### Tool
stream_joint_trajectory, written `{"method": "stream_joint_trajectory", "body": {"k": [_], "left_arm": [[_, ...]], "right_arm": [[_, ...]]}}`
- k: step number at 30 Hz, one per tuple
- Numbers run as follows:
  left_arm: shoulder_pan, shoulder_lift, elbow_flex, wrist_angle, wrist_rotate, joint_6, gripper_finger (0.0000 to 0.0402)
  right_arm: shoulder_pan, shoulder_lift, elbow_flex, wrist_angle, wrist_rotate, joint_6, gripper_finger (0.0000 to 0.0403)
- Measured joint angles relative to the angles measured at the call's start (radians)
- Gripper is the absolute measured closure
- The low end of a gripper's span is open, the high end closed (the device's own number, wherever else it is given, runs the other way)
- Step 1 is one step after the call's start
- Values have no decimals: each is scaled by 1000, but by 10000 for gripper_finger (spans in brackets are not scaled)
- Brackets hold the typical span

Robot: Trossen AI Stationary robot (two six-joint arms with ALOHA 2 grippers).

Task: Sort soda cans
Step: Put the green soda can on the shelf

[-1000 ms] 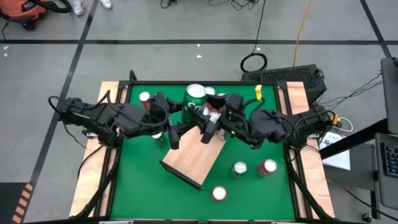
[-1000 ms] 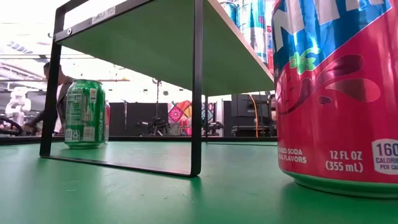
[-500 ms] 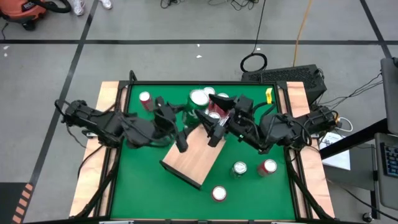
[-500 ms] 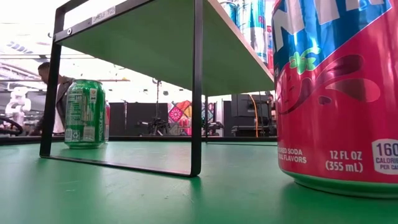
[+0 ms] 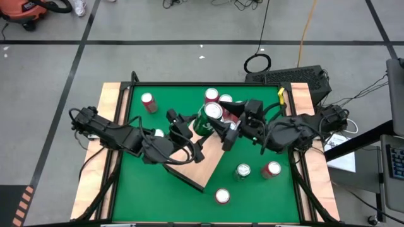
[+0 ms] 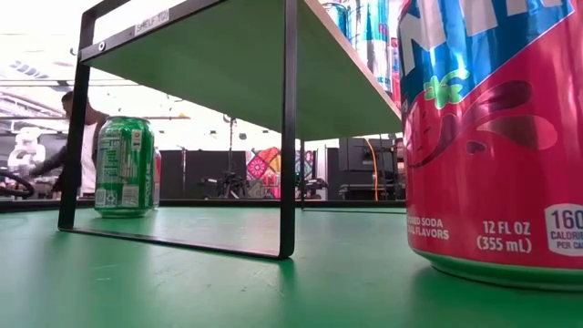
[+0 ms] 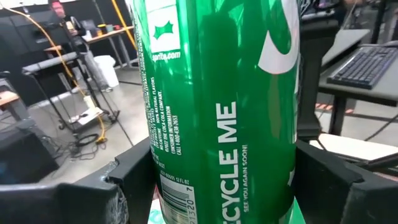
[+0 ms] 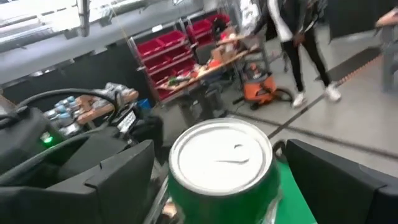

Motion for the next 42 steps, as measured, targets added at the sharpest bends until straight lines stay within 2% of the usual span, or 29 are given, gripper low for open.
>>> {"method": "stream_joint_trajectory", "body": {"k": [4, 15, 20, 27, 35, 38, 42], "left_arm": [[4, 4, 0, 8, -8, -1, 115], [14, 34, 0, 37, -2, -1, 115], [20, 33, 0, 51, -2, -1, 115], [22, 33, 0, 54, -2, -2, 115], [21, 33, 0, 51, -2, -3, 115], [24, 33, 0, 50, 7, -3, 111], [24, 33, 0, 46, 24, -26, 84]], "right_arm": [[-3, -15, 0, -72, -32, 66, 50], [-29, -14, 0, -104, -64, 66, 50], [-50, -14, 0, -120, -135, 94, 51], [-61, -11, 0, -163, -138, 145, 52], [-61, -11, 0, -162, -138, 142, 106], [-61, -11, 0, -163, -137, 142, 109], [-61, -12, 0, -166, -136, 139, 101]]}}
